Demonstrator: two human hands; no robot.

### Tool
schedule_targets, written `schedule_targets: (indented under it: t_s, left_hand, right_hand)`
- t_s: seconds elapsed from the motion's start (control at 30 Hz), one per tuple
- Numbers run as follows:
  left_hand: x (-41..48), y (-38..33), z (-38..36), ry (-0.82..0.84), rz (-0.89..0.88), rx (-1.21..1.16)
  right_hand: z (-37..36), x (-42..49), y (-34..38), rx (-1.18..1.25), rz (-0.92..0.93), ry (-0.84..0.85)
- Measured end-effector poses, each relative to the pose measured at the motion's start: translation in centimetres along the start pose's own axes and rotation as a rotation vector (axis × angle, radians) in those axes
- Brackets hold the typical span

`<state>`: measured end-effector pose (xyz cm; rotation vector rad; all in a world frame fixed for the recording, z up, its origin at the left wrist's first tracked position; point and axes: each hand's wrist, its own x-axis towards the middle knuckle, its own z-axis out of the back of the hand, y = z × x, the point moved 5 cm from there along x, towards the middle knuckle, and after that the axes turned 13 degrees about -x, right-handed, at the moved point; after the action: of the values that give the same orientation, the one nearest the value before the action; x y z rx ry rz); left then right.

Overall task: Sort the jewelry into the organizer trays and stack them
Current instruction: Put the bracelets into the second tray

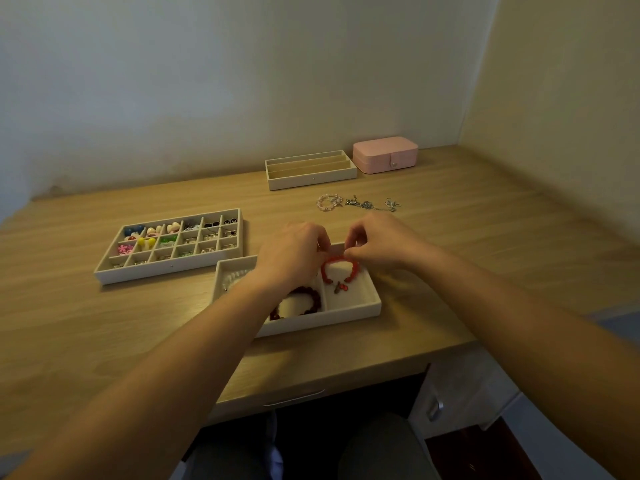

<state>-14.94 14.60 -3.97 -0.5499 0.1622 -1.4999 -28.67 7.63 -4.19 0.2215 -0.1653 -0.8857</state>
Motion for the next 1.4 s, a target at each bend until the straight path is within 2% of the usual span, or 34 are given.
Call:
schedule_targets:
  t_s: [0.4,0.6,0.83,0.93,1.07,1.23,1.4]
  left_hand:
    - [-0.9,-0.9,-1.1,0.276,0.054,-0.064]
    - [-0.7,-0.7,-1.4,0.27,0.054,-0.104]
    - [-0.7,-0.3,-1.4,0.268,0.064,-0.18]
    - [-0.4,-0.1,-1.0,0.216,0.073,-0.233]
    - [-0.4,0.3,-0.9,0.229,0.083,-0.213]
    - [-0.2,1.6,-0.5,0.15,0.169,-0.295]
    - [-0.5,2.3,-0.5,0.134,0.188,-0.324]
  right_hand:
    - [-0.3,-1.1,1.0,-0.021,0.056,0.241]
    - [-0.4,-1.0,1.2,-0.076,0.046,0.203]
    - [-0.4,-1.0,0.6,0.005,0.034,0.219]
    - [-0.1,-0.9,0.7,0.023,0.04,0.191]
    - [-0.2,-0.9,0.7,0.025,0.039,0.218]
    - [0.2,-0.5,-0.1,0.061,-0.047,0.057]
    - [-0.8,-0.3,-0.4,0.081,-0.11,0.019]
